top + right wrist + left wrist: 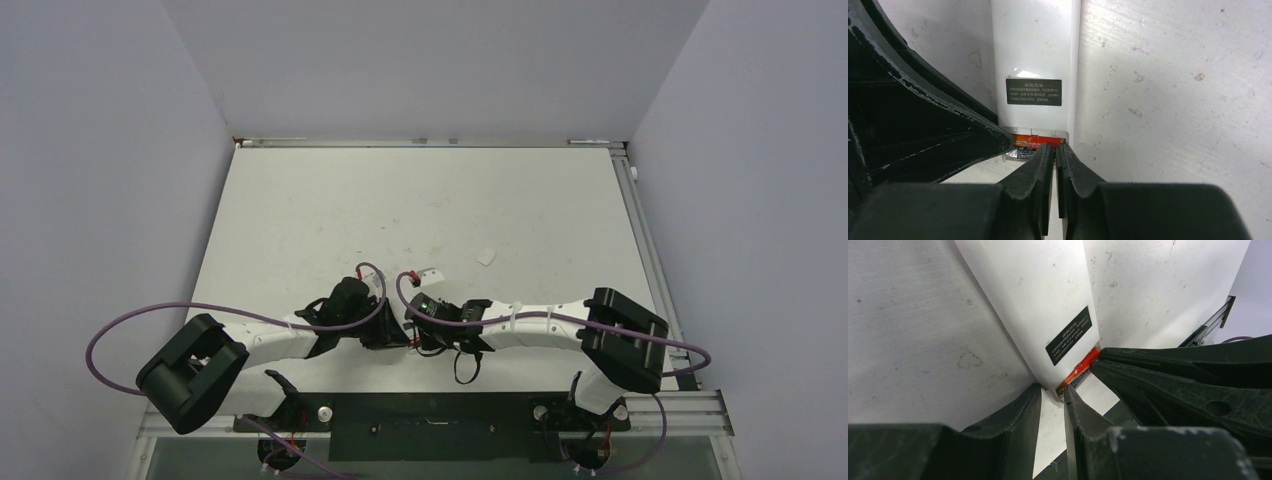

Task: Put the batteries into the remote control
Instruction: Load the battery into the remote control.

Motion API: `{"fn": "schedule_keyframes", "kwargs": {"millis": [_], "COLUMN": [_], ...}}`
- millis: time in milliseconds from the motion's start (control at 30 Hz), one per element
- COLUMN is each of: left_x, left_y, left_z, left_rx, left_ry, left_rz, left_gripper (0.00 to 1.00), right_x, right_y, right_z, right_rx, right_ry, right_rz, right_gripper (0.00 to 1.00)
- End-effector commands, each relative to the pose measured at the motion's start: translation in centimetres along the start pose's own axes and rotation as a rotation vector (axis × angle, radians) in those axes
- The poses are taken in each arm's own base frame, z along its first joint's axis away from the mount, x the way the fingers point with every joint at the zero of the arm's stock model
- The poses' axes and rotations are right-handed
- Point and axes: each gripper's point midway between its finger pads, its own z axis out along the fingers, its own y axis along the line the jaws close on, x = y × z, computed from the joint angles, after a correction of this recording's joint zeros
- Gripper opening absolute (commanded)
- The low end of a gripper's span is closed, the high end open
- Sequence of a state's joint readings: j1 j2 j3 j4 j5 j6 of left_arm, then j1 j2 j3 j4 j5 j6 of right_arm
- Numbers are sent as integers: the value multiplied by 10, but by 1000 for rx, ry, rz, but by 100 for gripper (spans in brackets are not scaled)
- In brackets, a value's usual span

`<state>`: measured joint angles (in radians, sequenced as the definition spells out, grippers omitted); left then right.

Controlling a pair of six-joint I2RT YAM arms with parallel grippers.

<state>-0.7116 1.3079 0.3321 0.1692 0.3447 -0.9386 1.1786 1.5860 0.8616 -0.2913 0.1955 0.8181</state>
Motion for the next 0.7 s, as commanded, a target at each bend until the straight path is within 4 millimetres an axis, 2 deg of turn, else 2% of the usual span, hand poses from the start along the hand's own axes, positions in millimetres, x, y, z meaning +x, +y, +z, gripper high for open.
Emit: {"fn": "schedule_keyframes", "kwargs": {"millis": [0, 167, 333, 433, 533, 667], "left_x": [5, 3, 3, 3, 3, 3], "left_y": [25, 22, 22, 21, 21, 21], "left_z": [2, 3, 2, 2, 1, -2], "left_rx": [-107, -98, -99, -97, -97, -103], "left_ry": [10, 7, 8, 8, 7, 3], "left_rz": [9, 14, 19, 23, 24, 28], "left_gripper": [22, 22, 22, 22, 22, 22], "right_x": [9, 23, 39, 44, 38, 10], "right_y": [11, 5, -11, -13, -7, -1], "right_z": [10, 18, 21, 23, 22, 8], "right_rx": [-30, 25, 172, 217, 228, 238], "right_ry": [51, 112, 169, 187, 169, 80], "right_rz": [-34, -82, -206, -254, -262, -244], "right_gripper": [8, 9, 9, 9, 9, 10]}}
